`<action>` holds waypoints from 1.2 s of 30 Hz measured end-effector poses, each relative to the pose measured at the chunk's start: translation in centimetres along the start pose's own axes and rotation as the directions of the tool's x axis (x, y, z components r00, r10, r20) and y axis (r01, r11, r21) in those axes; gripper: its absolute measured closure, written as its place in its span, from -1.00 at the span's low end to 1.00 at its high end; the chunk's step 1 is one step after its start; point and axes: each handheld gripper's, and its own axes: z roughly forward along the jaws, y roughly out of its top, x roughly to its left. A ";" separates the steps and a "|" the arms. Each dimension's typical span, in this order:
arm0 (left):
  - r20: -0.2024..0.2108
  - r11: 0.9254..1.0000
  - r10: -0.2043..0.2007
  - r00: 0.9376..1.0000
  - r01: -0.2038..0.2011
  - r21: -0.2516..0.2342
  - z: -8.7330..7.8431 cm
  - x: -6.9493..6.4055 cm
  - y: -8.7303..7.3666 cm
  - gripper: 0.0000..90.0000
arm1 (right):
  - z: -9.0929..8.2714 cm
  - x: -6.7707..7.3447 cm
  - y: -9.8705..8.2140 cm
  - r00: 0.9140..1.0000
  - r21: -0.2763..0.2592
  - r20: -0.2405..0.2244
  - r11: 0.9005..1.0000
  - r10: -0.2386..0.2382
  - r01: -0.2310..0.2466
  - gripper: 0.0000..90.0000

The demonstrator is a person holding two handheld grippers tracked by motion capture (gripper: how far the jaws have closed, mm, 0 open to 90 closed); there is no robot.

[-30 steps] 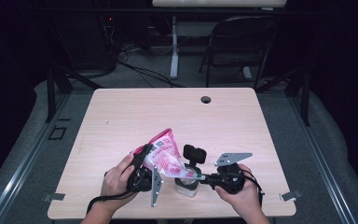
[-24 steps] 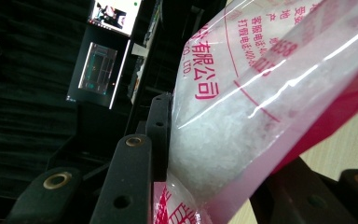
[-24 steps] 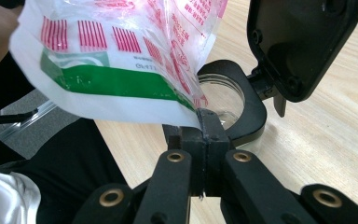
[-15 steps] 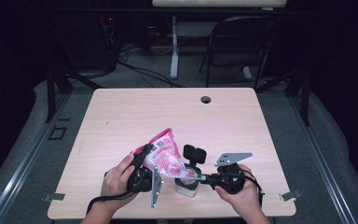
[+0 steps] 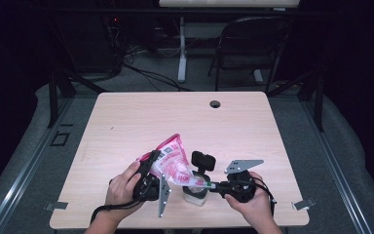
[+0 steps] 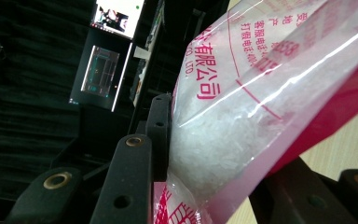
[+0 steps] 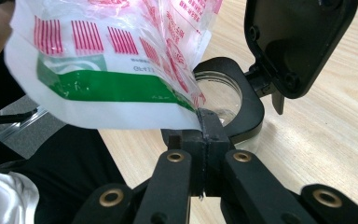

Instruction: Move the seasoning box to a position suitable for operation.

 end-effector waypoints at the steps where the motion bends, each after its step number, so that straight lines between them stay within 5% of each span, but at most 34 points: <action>1: -0.004 1.000 0.001 1.000 -0.001 0.000 0.0 0.0 0.0 0.55 | 0.0 0.0 0.0 1.000 0.001 -0.002 1.000 -0.001 0.001 1.00; 36: -0.004 1.000 0.008 1.000 -0.008 -0.012 -0.2 0.2 0.5 0.55 | -0.3 -0.2 -0.1 1.000 -0.001 0.002 1.000 0.003 -0.003 1.00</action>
